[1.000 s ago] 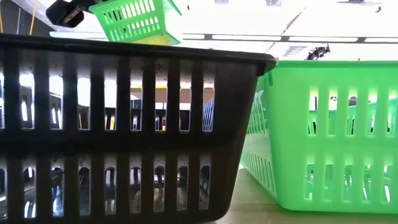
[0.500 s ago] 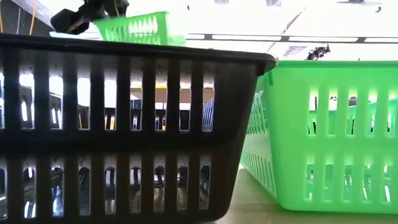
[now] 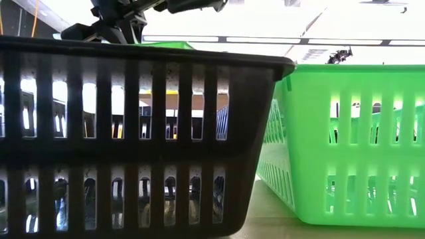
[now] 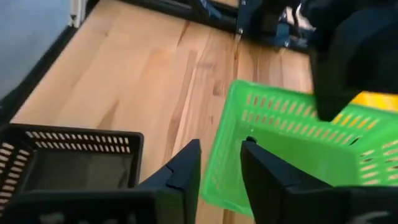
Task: Stack baskets on shelf by color
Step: Stack the left green bin on the other green bin on the shelf
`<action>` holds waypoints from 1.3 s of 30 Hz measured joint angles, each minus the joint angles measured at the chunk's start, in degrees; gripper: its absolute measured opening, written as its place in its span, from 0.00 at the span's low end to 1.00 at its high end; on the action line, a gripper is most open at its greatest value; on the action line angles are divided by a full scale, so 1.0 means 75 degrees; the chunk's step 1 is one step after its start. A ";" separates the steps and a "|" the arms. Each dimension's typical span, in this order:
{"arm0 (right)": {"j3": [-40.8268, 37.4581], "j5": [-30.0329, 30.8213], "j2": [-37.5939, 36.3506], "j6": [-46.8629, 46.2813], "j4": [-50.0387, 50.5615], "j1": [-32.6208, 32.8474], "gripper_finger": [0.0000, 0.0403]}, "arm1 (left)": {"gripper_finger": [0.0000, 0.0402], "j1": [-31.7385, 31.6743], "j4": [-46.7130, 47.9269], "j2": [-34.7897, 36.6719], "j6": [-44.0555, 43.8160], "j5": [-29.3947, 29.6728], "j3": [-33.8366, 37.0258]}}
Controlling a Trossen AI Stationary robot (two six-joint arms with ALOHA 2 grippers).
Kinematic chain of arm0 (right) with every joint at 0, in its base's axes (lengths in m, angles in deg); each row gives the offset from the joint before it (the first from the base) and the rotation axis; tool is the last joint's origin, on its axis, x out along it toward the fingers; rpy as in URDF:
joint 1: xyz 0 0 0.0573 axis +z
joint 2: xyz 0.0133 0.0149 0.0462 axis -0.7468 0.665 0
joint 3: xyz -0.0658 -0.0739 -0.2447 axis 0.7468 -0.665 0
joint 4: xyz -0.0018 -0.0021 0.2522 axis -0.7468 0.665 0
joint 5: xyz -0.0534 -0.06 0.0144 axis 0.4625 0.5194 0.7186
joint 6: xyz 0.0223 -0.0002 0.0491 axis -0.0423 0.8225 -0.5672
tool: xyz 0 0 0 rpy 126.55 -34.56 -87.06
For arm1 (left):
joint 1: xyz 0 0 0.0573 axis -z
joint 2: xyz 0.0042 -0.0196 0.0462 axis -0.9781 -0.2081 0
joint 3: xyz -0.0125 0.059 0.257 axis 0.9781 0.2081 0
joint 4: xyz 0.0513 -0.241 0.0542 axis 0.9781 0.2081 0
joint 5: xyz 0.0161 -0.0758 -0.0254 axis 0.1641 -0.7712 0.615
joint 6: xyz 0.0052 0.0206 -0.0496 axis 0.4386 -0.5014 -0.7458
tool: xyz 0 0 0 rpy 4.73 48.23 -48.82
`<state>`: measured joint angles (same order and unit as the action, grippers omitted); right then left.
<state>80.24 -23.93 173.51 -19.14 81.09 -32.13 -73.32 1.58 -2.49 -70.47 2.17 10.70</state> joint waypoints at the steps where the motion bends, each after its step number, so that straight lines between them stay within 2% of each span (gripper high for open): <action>1: -0.0002 0.0001 0.0070 -0.0012 0.0002 0.0000 0.28 | 0.00 -0.0024 0.0001 0.0000 0.0002 0.0014 0.0000; 5: -0.0006 0.0183 0.0297 -0.0024 -0.0030 0.0000 0.35 | 0.00 -0.0080 -0.0007 0.0000 0.0000 0.0049 0.0000; 10: -0.0006 0.0352 0.0446 -0.0468 -0.0173 -0.0021 0.39 | 0.00 -0.0113 -0.0013 0.0000 0.0003 0.0051 0.0000; 20: 0.0003 0.0387 0.0731 -0.0806 -0.0191 -0.0058 0.40 | 0.00 -0.0185 -0.0251 0.0000 0.0064 -0.0078 0.0000; 26: 0.0009 0.0721 0.0744 -0.1477 0.0352 -0.0108 0.39 | 0.00 -0.0225 -0.0577 0.0000 0.0266 -0.0295 0.0000; 29: 0.0009 0.0744 0.0744 -0.1719 0.0494 -0.0153 0.33 | 0.00 -0.0222 -0.0588 0.0000 0.0384 -0.0307 0.0000; 35: 0.0009 0.0403 0.0741 -0.2216 0.0756 -0.0220 0.12 | 0.00 -0.0230 -0.0841 0.0000 0.0491 -0.0274 0.0000; 39: 0.0009 0.0211 0.0732 -0.2325 0.0832 -0.0239 0.04 | 0.00 -0.0228 -0.0964 0.0000 0.0539 -0.0286 0.0012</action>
<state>80.30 -22.35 179.00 -36.57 87.32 -33.92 -75.03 -5.66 -2.49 -66.43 0.02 10.79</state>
